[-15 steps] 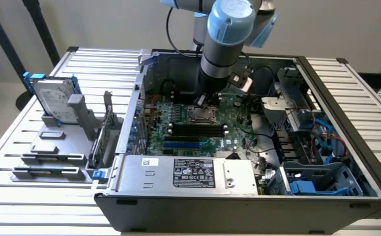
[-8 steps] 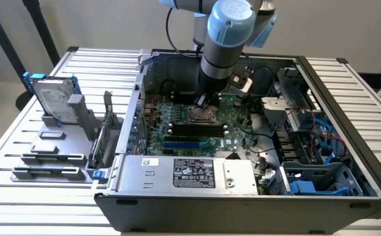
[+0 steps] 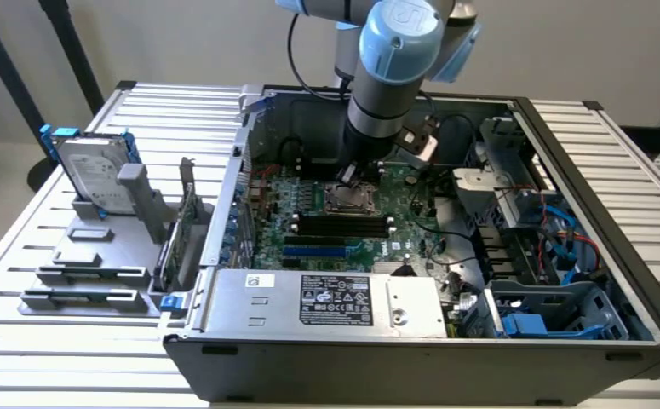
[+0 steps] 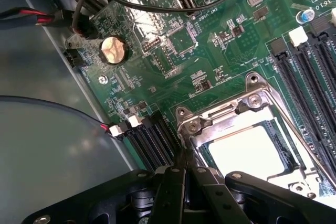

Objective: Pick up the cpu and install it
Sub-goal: 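Install the first cpu locking lever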

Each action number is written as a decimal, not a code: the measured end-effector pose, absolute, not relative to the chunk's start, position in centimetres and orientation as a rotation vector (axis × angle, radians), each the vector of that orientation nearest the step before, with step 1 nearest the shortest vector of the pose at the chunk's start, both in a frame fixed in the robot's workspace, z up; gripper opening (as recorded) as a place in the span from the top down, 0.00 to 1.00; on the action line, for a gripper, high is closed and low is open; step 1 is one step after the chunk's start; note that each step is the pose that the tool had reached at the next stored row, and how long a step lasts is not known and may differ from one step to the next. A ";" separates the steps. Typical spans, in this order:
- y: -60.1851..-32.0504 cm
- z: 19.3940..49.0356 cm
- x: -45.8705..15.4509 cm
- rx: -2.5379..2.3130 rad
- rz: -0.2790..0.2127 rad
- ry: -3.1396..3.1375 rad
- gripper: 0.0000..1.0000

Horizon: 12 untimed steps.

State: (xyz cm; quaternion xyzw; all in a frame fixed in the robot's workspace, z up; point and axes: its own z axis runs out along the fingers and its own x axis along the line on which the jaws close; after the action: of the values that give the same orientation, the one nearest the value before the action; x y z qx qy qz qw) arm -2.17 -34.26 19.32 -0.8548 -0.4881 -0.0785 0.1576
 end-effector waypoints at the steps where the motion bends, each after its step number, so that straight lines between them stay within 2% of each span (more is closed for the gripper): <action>1: -34.4 19.4 -2.2 -2.447 -0.225 -1.393 0.89; 12: -35.8 21.3 -2.4 -2.452 -0.217 -1.368 0.89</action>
State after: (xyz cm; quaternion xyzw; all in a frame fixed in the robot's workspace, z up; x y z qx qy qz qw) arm -2.45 -35.81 21.28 -0.8592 -0.4794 -0.0759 0.1618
